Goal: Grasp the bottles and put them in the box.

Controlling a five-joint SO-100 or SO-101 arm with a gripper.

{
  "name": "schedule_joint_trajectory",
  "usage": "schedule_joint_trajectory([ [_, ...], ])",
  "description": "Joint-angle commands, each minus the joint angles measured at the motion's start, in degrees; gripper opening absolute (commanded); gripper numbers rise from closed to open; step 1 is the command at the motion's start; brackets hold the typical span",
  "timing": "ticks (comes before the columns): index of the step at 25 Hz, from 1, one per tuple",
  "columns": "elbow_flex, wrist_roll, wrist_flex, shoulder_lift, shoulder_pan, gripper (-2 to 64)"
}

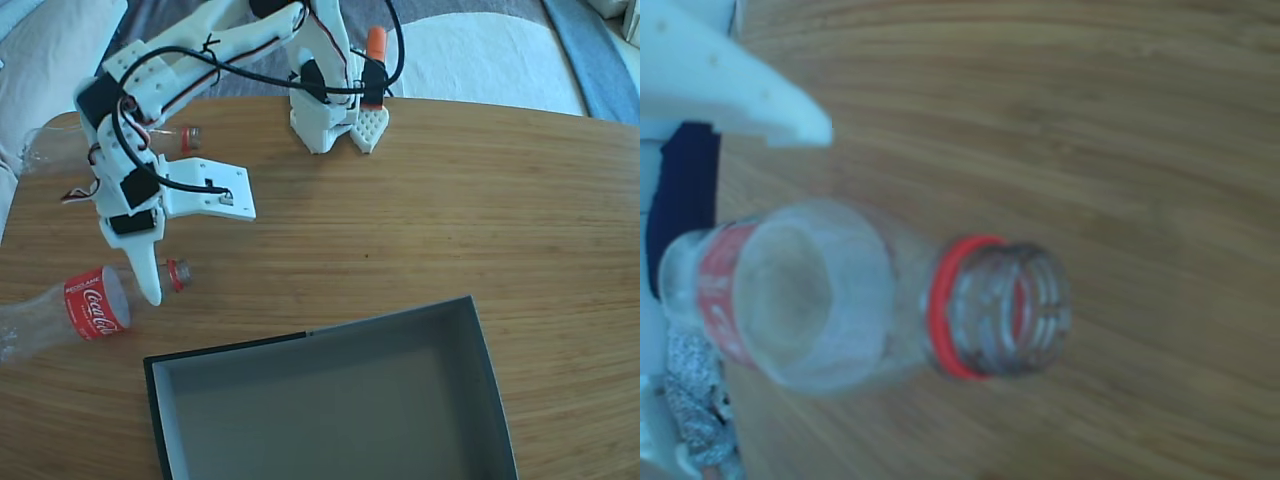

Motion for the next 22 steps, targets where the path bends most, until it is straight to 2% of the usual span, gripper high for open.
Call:
schedule_joint_trajectory([
  [1,-4.22,0.26,0.18,-0.35,-0.26,49.7],
  [8,-7.65,0.35,-0.09,-4.83,-1.93,49.7],
  [22,-7.38,0.53,-0.62,-11.16,-2.90,49.7],
])
